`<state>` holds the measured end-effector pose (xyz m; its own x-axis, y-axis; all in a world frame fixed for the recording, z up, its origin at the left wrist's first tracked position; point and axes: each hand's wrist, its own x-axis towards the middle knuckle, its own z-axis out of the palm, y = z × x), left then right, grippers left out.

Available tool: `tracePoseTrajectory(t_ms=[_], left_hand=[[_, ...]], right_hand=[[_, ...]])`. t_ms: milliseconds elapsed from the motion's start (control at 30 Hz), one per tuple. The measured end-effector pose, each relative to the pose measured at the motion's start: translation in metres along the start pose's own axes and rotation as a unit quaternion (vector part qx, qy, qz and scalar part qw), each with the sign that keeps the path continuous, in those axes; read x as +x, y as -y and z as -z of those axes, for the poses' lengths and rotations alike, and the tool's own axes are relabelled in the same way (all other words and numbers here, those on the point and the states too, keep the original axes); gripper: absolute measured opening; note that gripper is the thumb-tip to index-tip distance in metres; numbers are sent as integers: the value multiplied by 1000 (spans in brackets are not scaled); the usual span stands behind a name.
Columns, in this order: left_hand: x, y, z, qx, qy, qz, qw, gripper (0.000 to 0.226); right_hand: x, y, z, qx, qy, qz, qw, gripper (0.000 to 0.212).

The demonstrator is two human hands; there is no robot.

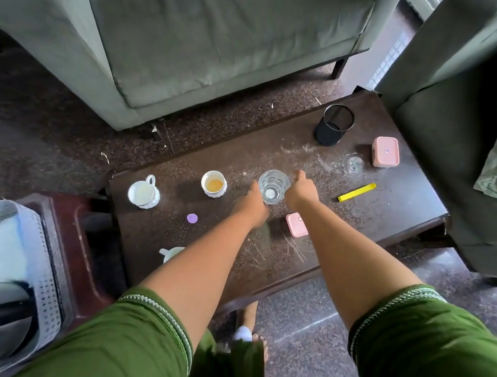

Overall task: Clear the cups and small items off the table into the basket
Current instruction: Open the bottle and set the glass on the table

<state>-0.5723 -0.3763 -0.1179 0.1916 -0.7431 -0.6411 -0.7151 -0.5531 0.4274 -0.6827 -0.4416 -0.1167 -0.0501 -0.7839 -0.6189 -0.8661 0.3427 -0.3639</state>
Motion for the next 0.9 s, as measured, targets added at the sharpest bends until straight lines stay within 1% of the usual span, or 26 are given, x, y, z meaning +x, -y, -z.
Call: tracePoseTrajectory(t_ms=[67,133,233,367,500,633,767,800,867,900], left_hand=[[-14,-6,11,-8,-18,-7,1000,70],[-29,-11,21,-19,-44,-13,999,68],[-62,-13,38,-26,-92,-48,994,66],[-117,2,54,-16,-169,-70,983,62],[-175,27,63,-30,-246,-96,964,58],[-230,55,72,-25,-277,-83,957,61],[-277,97,85,-18,-310,-47,949,65],[-287,110,87,-17,-315,-37,948,70],[-304,136,91,-25,-327,-16,945,85],[-311,150,93,-38,-339,1,940,84]], right_hand=[[-16,4,3,2,-14,6,1000,59],[-31,8,6,3,-23,14,1000,55],[-70,18,14,-3,-46,40,998,54],[-133,36,21,-21,-64,81,994,56],[-196,48,19,-22,-84,133,987,47],[-250,56,10,-60,-79,170,980,46],[-294,81,-14,-77,-57,205,974,37],[-303,90,-23,-81,-47,220,971,35],[-321,109,-38,-95,-26,256,962,39],[-328,120,-46,-101,-18,270,957,42]])
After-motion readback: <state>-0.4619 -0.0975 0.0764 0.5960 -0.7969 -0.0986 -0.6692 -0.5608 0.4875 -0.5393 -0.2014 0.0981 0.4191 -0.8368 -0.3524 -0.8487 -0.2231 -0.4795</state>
